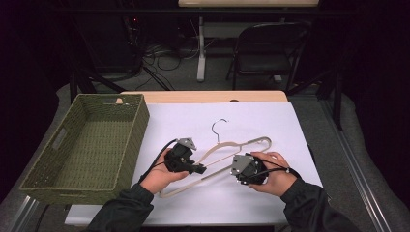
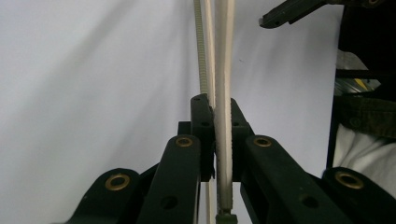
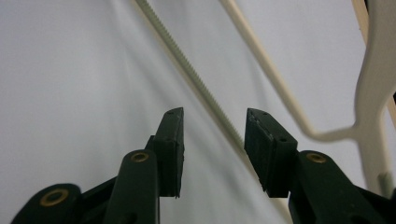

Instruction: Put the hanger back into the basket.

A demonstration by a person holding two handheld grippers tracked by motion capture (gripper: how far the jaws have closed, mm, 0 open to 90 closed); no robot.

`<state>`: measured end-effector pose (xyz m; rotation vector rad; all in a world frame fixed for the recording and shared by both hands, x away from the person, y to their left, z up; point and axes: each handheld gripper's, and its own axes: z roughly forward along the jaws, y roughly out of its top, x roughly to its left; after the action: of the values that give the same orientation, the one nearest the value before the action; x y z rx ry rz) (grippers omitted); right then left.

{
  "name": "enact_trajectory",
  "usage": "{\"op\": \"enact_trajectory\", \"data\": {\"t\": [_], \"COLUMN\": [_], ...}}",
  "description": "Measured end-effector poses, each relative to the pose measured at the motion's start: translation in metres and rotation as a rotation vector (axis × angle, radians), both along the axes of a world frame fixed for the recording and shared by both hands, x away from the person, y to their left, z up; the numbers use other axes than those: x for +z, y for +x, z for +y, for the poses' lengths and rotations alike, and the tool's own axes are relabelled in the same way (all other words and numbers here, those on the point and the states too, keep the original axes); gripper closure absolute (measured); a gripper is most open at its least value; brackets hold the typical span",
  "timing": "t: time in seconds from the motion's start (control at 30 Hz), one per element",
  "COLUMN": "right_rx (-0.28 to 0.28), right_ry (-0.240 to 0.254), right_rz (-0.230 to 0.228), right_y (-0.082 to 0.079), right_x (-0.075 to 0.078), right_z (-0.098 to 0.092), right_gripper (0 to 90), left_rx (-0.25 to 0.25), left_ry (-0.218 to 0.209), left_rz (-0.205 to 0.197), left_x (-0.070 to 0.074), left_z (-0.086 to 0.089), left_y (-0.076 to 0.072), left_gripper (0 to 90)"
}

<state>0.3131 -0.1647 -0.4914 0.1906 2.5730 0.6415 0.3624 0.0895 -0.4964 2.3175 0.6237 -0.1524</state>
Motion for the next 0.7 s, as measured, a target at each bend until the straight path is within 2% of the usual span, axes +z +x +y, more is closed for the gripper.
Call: {"op": "enact_trajectory", "data": {"t": [0.03,0.1,0.27,0.33,0.37,0.4,0.47,0.53,0.57,0.6,0.63,0.67,0.7], "right_rx": [-0.003,-0.012,-0.045,-0.061,-0.073,-0.073,-0.082,-0.099,-0.113,-0.113,-0.117,-0.142,-0.14], "right_ry": [-0.006,0.004,0.009,0.028,0.038,0.038,0.043,0.049,0.034,0.034,0.059,0.055,0.039], "right_rz": [0.013,0.008,0.014,0.03,0.051,0.051,0.06,0.078,0.097,0.097,0.091,0.101,0.118], "right_y": [0.0,0.0,0.004,0.005,0.007,0.007,0.009,0.009,0.01,0.01,0.011,0.011,0.012], "right_x": [0.0,-0.002,-0.003,-0.003,-0.003,-0.003,-0.004,-0.005,-0.004,-0.004,-0.006,-0.005,-0.004], "right_z": [-0.002,-0.005,-0.008,-0.008,-0.007,-0.007,-0.006,-0.006,-0.007,-0.007,-0.007,-0.008,-0.009], "right_gripper": [57.5,57.0,54.0,52.1,50.3,50.3,48.9,47.6,46.6,46.6,45.5,44.3,43.8], "left_rx": [0.014,0.026,0.106,0.137,0.172,0.172,0.213,0.232,0.238,0.249,0.26,0.269,0.272], "left_ry": [0.0,-0.014,0.017,0.018,0.03,0.03,0.037,0.046,0.055,0.057,0.058,0.062,0.067], "left_rz": [-0.005,-0.008,-0.07,-0.089,-0.114,-0.114,-0.133,-0.141,-0.146,-0.147,-0.148,-0.147,-0.145], "left_x": [0.002,0.005,0.019,0.024,0.03,0.03,0.036,0.04,0.042,0.044,0.045,0.047,0.049], "left_z": [0.001,0.003,0.008,0.011,0.015,0.015,0.019,0.022,0.024,0.026,0.028,0.03,0.033], "left_y": [-0.001,-0.003,-0.01,-0.011,-0.012,-0.012,-0.012,-0.012,-0.012,-0.012,-0.012,-0.012,-0.012], "left_gripper": [87.5,87.5,87.5,87.5,87.5,87.5,87.5,87.5,87.5,87.5,87.5,87.4,87.4]}}
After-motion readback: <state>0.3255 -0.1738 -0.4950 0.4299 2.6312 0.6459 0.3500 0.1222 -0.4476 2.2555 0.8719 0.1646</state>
